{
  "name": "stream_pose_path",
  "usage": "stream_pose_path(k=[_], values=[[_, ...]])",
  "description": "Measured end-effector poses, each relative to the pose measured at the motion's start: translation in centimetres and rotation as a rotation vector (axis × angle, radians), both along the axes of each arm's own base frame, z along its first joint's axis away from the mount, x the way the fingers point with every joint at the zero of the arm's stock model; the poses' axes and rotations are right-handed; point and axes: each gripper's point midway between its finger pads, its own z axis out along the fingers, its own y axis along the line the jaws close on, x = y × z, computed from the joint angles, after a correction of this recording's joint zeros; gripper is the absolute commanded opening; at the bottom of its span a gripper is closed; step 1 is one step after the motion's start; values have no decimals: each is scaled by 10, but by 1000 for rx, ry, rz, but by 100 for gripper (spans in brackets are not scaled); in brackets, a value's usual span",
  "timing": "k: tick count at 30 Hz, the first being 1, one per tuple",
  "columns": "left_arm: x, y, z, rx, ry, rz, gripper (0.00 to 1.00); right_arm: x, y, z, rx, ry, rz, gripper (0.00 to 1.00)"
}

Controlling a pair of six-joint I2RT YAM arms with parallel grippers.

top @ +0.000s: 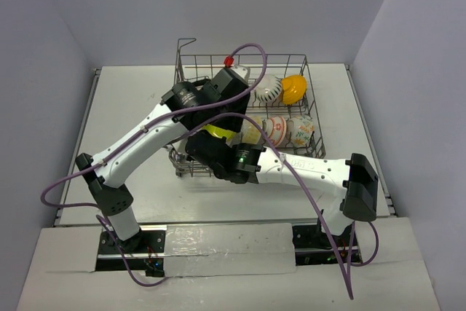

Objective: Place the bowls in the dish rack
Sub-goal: Pass from the left arm to the right, then turn the bowl upside down over the dish rack.

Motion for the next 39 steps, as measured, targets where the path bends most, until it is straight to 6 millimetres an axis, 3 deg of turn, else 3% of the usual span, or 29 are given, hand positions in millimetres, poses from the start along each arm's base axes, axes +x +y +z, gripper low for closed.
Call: stream_pose_path(k=[5, 14, 20, 28, 34, 39], values=[[18, 9, 10, -17, -30, 53, 62, 1, -1, -5, -6, 10, -10, 0], [62, 42, 7, -8, -45, 172, 63, 2, -5, -13, -25, 27, -28, 0], [91, 70, -1, 16, -42, 249, 64, 4, -8, -12, -20, 24, -48, 0], [121, 123, 2, 35, -54, 370, 65, 5, -12, -12, -18, 20, -64, 0], [125, 168, 18, 22, -95, 462, 66, 4, -19, -4, 4, 14, -80, 0], [98, 189, 14, 4, -104, 478, 68, 8, -36, 13, 86, 31, -122, 0]])
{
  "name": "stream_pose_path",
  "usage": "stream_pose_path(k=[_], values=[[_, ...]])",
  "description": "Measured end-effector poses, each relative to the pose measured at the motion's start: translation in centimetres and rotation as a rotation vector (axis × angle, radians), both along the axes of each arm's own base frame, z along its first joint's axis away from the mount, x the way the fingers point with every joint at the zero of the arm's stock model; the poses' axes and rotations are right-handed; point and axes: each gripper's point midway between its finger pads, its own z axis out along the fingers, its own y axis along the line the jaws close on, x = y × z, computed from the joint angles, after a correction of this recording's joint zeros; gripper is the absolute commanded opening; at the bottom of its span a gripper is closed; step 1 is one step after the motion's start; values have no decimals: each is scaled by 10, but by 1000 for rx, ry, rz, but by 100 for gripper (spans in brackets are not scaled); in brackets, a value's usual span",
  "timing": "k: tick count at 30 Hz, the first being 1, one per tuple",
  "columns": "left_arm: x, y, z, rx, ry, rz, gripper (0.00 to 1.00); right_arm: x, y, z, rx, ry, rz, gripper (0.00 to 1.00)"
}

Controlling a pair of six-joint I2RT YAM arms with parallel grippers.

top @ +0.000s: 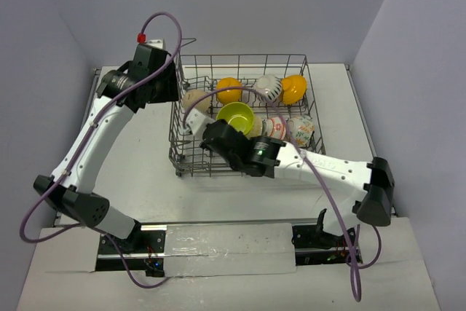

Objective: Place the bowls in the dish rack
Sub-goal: Turn the bowl upside down over the dish rack.

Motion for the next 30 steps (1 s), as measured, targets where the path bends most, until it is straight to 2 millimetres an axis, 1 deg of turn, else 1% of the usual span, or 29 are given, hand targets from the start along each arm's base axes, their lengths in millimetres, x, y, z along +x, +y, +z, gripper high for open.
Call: stream_pose_path(k=[2, 4, 6, 7, 9, 11, 13, 15, 18, 19, 21, 22, 23, 24, 26, 27, 29, 30], values=[[-10, 2, -3, -11, 0, -7, 67, 4, -10, 13, 80, 17, -18, 0], [-17, 2, -9, -23, 7, -20, 67, 9, -24, 32, 187, 31, -38, 0], [-22, 1, -18, -34, 16, -33, 64, 14, -40, 58, 327, 31, -62, 0], [-24, 0, -23, -36, 24, -39, 61, 17, -47, 73, 399, 25, -74, 0], [-29, -2, -36, -43, 50, -59, 59, 21, -61, 100, 537, 12, -98, 0], [-33, -4, -46, -48, 69, -78, 59, 23, -67, 124, 678, 4, -104, 0], [-38, -6, -55, -53, 87, -95, 59, 26, -67, 137, 788, 11, -101, 0], [-41, -6, -60, -54, 95, -107, 59, 29, -63, 138, 875, 33, -97, 0], [-46, -7, -64, -60, 94, -129, 57, 33, -53, 122, 973, 102, -97, 0], [-47, -7, -65, -63, 94, -134, 49, 33, -49, 115, 1003, 134, -99, 0], [-50, -7, -67, -66, 94, -145, 44, 35, -42, 104, 1065, 182, -99, 0], [-51, -8, -69, -67, 93, -154, 37, 35, -38, 99, 1093, 207, -101, 0], [-52, -8, -70, -69, 92, -162, 34, 35, -34, 97, 1126, 224, -100, 0], [-53, -9, -72, -71, 95, -168, 21, 36, -31, 95, 1157, 235, -101, 0], [-54, -13, -73, -87, 94, -188, 11, 38, -26, 93, 1215, 250, -99, 0], [-54, -16, -73, -93, 93, -195, 5, 39, -23, 91, 1242, 260, -101, 0], [-54, -17, -73, -105, 93, -192, 4, 42, -18, 91, 1289, 271, -100, 0], [-54, -18, -73, -112, 93, -189, 0, 44, -15, 92, 1313, 279, -99, 0]])
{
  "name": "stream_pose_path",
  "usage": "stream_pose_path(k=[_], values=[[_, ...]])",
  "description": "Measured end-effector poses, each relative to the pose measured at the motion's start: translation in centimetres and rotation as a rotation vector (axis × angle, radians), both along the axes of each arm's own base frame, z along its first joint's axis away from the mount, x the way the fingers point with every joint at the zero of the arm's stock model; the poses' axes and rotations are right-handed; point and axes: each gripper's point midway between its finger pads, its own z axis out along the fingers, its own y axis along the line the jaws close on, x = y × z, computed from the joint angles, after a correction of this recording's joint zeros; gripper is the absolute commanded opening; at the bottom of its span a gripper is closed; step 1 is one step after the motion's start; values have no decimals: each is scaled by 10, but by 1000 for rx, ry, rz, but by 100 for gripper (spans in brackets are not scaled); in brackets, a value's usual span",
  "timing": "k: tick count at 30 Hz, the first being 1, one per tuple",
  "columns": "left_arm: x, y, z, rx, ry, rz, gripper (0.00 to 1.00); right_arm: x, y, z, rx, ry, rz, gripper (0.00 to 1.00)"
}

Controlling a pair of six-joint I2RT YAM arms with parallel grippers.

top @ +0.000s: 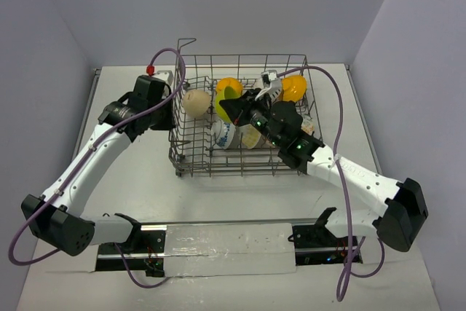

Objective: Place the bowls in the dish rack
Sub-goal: Turn the bowl upside down over the dish rack.

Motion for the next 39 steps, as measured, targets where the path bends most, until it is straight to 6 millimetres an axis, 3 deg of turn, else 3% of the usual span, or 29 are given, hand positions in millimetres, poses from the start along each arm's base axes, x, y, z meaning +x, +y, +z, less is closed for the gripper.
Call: stream_pose_path(k=[5, 18, 30, 39], values=[[0, -1, 0, -13, -6, 7, 0, 6, 12, -1, 111, 16, 11, 0], [-2, -6, -1, -18, -98, 49, 0, 27, 56, -41, 295, 168, 67, 0], [5, -11, -2, -48, -166, 84, 0, 22, 103, -89, 319, 280, 129, 0], [9, -14, -2, -86, -209, 114, 0, 28, 111, -114, 299, 325, 110, 0]])
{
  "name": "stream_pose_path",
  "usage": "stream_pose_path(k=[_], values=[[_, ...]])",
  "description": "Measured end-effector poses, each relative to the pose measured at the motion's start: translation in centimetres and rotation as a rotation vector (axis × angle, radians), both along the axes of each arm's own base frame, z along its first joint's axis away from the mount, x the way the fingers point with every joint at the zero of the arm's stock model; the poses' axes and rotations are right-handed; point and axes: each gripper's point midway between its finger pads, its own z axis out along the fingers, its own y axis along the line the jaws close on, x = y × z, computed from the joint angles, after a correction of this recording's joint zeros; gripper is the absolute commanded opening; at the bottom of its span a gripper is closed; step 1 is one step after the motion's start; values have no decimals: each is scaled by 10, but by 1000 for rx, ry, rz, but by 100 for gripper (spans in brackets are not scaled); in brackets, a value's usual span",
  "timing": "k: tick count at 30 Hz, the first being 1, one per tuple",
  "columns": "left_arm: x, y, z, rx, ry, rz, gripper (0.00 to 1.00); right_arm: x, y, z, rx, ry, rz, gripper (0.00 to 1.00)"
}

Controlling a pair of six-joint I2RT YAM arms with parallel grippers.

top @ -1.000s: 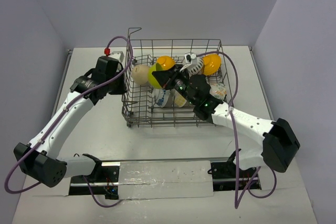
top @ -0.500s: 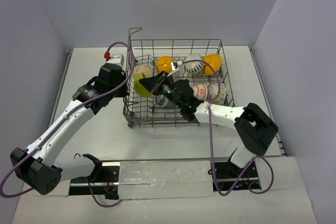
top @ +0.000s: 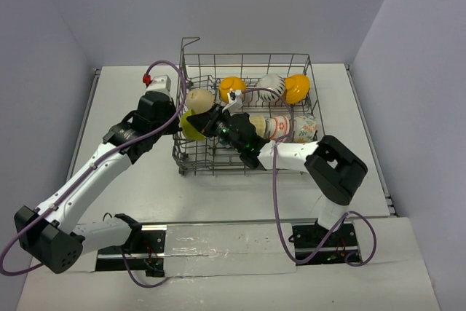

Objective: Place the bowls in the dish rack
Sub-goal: Turn the bowl upside down over the dish rack.

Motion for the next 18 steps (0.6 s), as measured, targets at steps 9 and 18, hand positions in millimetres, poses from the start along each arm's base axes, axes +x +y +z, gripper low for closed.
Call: stream_pose_path(k=[9, 18], values=[[1, 0, 0, -14, -17, 20, 0, -1, 11, 6, 36, 0, -4, 0], [2, 1, -1, -11, -25, 25, 0, 3, 15, 5, 33, -4, -25, 0]])
